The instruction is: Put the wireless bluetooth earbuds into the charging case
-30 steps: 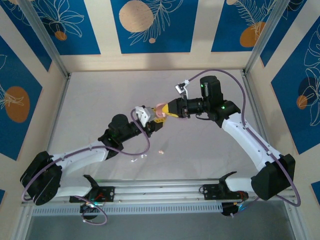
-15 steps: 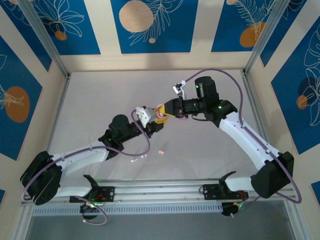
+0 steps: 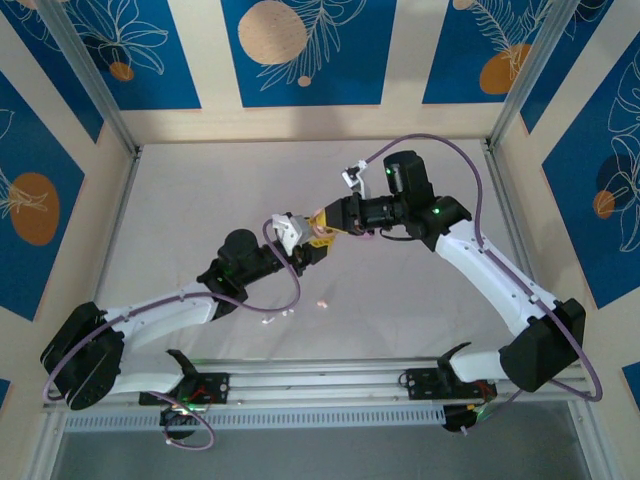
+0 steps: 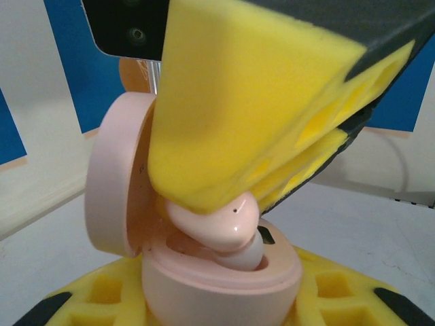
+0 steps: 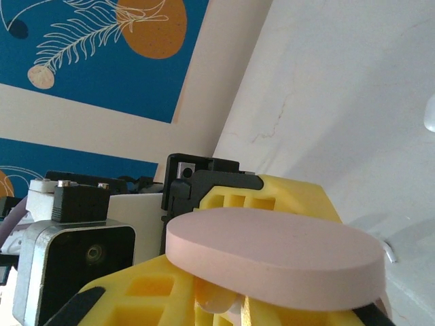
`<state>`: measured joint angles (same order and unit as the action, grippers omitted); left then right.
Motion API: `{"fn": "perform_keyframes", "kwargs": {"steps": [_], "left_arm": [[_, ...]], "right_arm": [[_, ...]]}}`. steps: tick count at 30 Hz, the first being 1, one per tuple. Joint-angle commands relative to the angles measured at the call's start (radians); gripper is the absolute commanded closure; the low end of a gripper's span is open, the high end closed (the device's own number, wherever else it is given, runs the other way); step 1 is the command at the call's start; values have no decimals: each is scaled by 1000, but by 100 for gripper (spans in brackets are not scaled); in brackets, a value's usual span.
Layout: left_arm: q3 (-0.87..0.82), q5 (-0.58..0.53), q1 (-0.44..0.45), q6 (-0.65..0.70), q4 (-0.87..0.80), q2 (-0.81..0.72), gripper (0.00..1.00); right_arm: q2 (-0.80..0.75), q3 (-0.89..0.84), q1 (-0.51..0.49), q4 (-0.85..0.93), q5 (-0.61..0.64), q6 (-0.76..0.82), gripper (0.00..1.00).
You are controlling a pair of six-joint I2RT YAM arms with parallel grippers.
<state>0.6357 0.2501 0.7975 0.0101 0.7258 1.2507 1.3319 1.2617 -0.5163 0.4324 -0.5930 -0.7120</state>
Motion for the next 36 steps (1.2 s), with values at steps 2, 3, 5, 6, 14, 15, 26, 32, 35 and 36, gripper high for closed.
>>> {"fn": "perform_keyframes", "kwargs": {"steps": [2, 3, 5, 6, 14, 15, 26, 32, 35, 36], "left_arm": [[25, -12, 13, 1, 90, -11, 77], [27, -12, 14, -1, 90, -11, 77], [28, -12, 13, -2, 93, -10, 77], [28, -11, 13, -3, 95, -8, 77], [30, -4, 15, -6, 96, -8, 77], [29, -2, 14, -7, 95, -9, 77], [28, -4, 16, -6, 86, -15, 77], [21, -15, 16, -1, 76, -26, 77], [16, -25, 16, 2, 68, -35, 77], [14, -27, 16, 4, 68, -38, 77]], "right_arm": [[13, 29, -8, 92, 32, 47, 76], [13, 32, -10, 102, 37, 53, 75], [13, 36, -10, 123, 49, 64, 75], [15, 40, -10, 133, 54, 69, 75], [18, 51, -10, 142, 52, 73, 73], [18, 50, -10, 141, 53, 73, 73], [16, 71, -13, 146, 54, 74, 69], [-23, 73, -7, 141, 94, 78, 60], [-55, 66, 2, 124, 95, 84, 54], [-66, 63, 5, 118, 95, 87, 53]]}}
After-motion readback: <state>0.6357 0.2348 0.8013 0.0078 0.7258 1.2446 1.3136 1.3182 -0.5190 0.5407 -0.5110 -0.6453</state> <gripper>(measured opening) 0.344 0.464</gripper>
